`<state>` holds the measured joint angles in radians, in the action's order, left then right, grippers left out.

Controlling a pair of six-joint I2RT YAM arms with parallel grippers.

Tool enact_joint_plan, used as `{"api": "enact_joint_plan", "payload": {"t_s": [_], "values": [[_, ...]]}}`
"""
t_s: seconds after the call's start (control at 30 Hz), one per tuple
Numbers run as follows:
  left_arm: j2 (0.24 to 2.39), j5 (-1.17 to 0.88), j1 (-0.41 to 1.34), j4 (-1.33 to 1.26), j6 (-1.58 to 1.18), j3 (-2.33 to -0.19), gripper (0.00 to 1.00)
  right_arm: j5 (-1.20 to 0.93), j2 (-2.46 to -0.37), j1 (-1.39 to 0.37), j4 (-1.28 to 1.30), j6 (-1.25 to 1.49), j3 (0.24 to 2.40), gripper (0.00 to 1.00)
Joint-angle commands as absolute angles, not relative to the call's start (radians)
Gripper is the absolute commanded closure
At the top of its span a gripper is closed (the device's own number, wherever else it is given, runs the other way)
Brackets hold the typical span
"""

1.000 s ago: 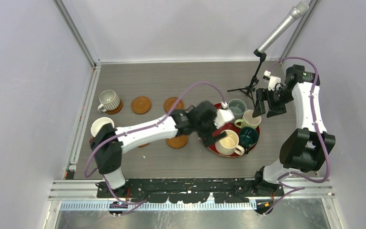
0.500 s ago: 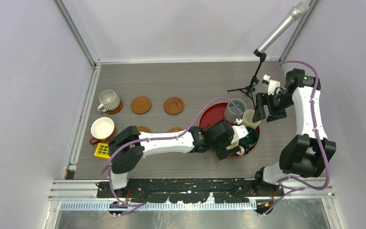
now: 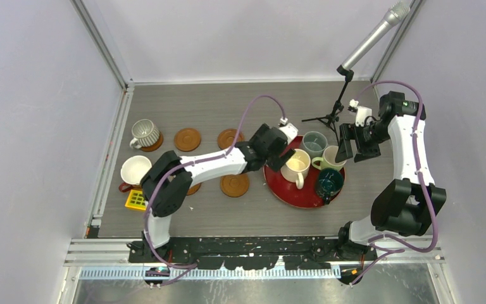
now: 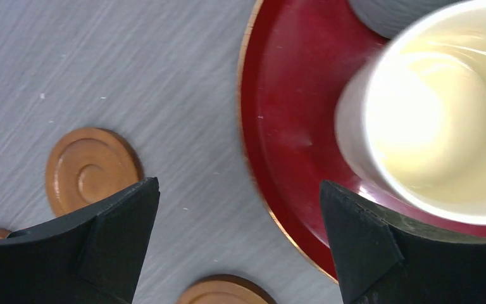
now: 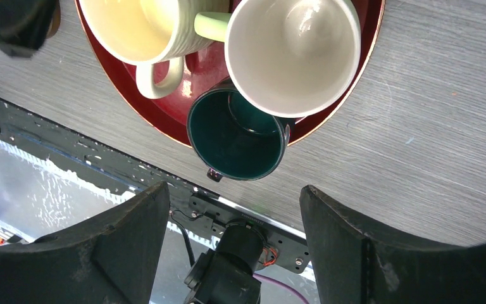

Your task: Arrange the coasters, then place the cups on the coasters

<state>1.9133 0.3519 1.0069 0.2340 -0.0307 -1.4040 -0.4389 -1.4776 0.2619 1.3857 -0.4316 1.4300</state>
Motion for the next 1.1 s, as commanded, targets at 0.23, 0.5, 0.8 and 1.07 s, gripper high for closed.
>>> {"api": "enact_joint_plan", "payload": {"t_s": [0.23, 0.5, 0.8, 1.07], "values": [[1.801, 0.218, 1.095, 0.146, -0.077, -1.358, 0.00, -0.456, -1.426, 0.265, 1.374, -0.401, 1.429, 0.20], [1.893, 0.236, 1.175, 0.141, -0.134, -1.453, 0.00, -0.453, -1.417, 0.265, 1.370, -0.393, 1.433, 0.20], [2.008, 0.429, 1.191, 0.198, -0.109, -1.547, 0.00, -0.448, -1.400, 0.266, 1.371, -0.401, 1.416, 0.21], [1.911, 0.537, 1.190, 0.204, -0.055, -1.437, 0.00, -0.452, -1.400, 0.266, 1.370, -0.413, 1.412, 0.20]]}}
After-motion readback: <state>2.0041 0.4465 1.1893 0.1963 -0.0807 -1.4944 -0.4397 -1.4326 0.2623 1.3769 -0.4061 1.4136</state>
